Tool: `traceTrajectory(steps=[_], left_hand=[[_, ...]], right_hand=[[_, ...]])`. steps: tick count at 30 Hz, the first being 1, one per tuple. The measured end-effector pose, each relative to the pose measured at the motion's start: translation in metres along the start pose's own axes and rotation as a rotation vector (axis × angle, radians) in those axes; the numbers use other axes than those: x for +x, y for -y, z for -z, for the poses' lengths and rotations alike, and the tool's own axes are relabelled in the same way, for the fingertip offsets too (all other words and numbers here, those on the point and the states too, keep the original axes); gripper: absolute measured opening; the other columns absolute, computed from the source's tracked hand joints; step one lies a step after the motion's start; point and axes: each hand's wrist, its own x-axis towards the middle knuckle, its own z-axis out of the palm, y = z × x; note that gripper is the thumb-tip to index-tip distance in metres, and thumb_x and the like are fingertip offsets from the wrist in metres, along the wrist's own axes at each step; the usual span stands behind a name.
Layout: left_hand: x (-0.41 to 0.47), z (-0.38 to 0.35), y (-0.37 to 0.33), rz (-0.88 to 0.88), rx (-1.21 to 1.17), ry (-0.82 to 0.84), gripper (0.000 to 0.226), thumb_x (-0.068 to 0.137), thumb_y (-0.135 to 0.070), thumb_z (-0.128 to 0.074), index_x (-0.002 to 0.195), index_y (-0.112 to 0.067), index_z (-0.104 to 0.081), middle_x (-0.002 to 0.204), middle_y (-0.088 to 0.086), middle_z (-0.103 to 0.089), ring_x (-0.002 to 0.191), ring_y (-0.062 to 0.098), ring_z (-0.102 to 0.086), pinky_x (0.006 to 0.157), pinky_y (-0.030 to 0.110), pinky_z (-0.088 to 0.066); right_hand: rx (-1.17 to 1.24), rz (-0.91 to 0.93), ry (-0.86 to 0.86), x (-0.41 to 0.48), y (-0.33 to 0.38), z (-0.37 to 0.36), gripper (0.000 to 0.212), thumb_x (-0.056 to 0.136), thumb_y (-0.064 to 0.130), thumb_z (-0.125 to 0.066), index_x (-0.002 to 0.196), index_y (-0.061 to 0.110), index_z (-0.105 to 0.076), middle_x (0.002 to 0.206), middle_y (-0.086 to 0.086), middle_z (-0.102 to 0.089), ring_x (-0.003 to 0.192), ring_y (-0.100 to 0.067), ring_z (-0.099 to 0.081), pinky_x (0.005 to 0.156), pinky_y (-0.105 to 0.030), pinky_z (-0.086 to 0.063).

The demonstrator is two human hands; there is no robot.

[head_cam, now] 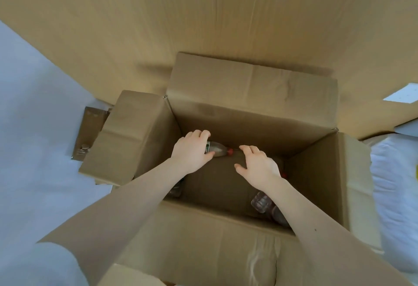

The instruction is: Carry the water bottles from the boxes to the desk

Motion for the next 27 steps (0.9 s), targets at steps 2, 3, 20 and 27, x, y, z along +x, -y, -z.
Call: traceTrajectory(steps=[2,3,20,27], left_hand=[[0.018,-0.013,-0.003,0.012,0.025,0.015,0.051,0.095,-0.041,-0.054,0.138,-0.018,-0.039,0.134,0.003,-0.05,0.118,0.02,-0.051,0.092,0.032,-0.048],[0.027,-0.02,-0.003,0.012,0.039,0.023,0.051,0.094,-0.04,-0.054,0.138,-0.018,-0.04,0.134,0.004,-0.05,0.118,0.02,-0.051,0.092,0.033,-0.048],[0.117,-0.147,0.025,-0.09,0.461,0.388,0.059,0.094,-0.009,-0.051,0.146,-0.002,-0.024,0.151,0.024,-0.027,0.139,0.038,-0.028,0.114,0.044,-0.027],[0.142,-0.195,0.042,-0.111,0.461,0.358,0.049,0.091,0.0,-0.032,0.137,0.0,-0.047,0.14,0.019,-0.047,0.132,0.033,-0.044,0.106,0.037,-0.039]], right_hand=[[0.029,-0.019,0.035,0.015,-0.009,-0.009,0.058,0.099,0.041,-0.047,0.15,0.021,-0.027,0.15,-0.002,-0.036,0.132,-0.023,-0.043,0.097,-0.037,-0.047],[0.039,-0.033,0.056,0.022,-0.015,-0.015,0.059,0.099,0.041,-0.047,0.15,0.021,-0.026,0.151,-0.003,-0.036,0.133,-0.024,-0.042,0.098,-0.038,-0.048],[0.081,-0.202,0.215,0.083,-0.064,-0.12,0.06,0.098,0.044,-0.046,0.149,0.021,-0.026,0.145,-0.007,-0.041,0.125,-0.022,-0.05,0.084,-0.031,-0.053],[0.062,-0.196,0.234,0.096,-0.07,-0.151,0.059,0.099,0.044,-0.043,0.15,0.019,-0.026,0.144,-0.007,-0.042,0.124,-0.022,-0.049,0.088,-0.033,-0.049]])
